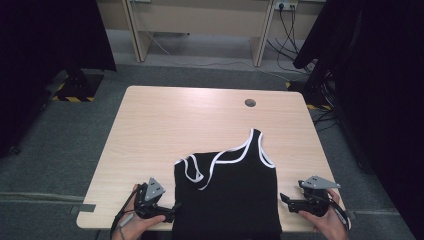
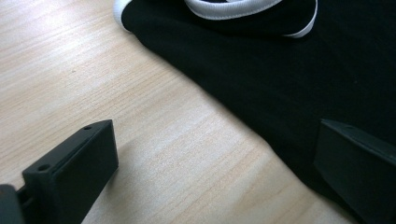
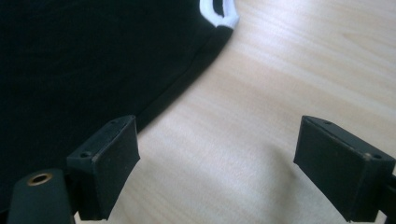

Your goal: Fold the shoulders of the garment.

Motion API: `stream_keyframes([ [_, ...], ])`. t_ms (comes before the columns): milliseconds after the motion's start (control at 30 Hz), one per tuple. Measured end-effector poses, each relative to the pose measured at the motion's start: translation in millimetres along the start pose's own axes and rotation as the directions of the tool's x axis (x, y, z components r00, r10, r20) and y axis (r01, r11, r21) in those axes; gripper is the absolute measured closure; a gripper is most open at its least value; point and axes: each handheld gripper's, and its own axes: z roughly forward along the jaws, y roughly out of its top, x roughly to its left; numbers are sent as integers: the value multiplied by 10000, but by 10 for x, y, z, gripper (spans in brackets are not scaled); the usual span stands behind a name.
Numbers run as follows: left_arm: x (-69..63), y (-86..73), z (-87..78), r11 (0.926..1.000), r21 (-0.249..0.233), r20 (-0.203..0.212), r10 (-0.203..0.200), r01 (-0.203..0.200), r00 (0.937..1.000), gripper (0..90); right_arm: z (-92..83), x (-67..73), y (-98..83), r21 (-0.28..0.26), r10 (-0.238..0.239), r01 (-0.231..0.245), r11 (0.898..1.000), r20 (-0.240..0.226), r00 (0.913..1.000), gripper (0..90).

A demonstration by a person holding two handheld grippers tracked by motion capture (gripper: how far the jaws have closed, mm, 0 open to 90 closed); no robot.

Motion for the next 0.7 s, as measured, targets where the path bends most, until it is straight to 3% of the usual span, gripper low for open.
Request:
stream_keyframes([
  [200, 13, 27, 9, 9999, 158, 82, 45, -46, 10000, 0, 22, -50, 98, -172, 82, -84, 9998, -73, 9999, 147],
  [267, 17, 43, 14, 9996, 262, 114, 61, -64, 9999, 0, 69, -72, 204, -333, 146, -153, 9993, -221, 9996, 150],
  [700, 62, 107, 69, 9991, 389, 248, 182, -191, 9995, 0, 310, -102, 522, -288, 189, -201, 9994, -420, 9989, 152],
])
